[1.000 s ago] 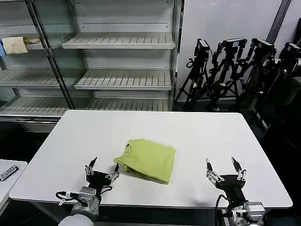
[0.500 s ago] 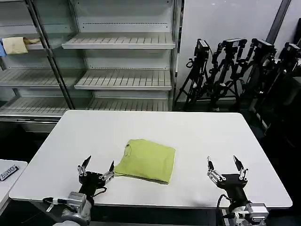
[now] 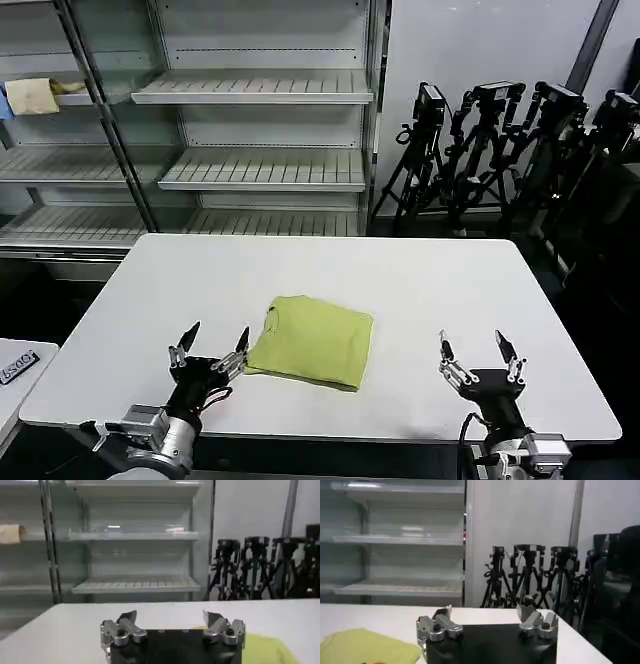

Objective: Fold and organize the clothes.

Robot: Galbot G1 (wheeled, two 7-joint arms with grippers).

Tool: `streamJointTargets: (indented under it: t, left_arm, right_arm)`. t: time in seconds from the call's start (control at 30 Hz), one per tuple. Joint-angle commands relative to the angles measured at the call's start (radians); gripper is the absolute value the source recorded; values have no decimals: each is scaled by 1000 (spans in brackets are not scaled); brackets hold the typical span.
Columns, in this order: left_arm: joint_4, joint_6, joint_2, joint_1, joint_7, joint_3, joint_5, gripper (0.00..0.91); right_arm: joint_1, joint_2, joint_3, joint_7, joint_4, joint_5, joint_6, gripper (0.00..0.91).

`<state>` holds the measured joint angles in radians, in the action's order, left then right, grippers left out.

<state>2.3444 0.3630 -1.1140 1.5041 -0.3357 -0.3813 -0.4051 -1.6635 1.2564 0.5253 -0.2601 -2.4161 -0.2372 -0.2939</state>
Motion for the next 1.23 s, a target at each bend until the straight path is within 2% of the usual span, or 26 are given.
streamJointTargets:
  t: [0.03, 0.37, 1.13, 1.23]
  left_arm:
    - [18, -41, -22, 2, -1, 2, -78, 907]
    - [25, -53, -36, 21, 3, 5, -56, 907]
    - [20, -65, -33, 19, 9, 11, -48, 907]
    - [18, -69, -32, 18, 11, 10, -39, 907]
  right_arm:
    - [3, 2, -9, 1, 11, 10, 6, 907]
    - [14, 0, -24, 0, 12, 34, 31, 907]
    - [22, -11, -21, 1, -2, 32, 13, 907]
    - [25, -6, -18, 30, 6, 22, 32, 907]
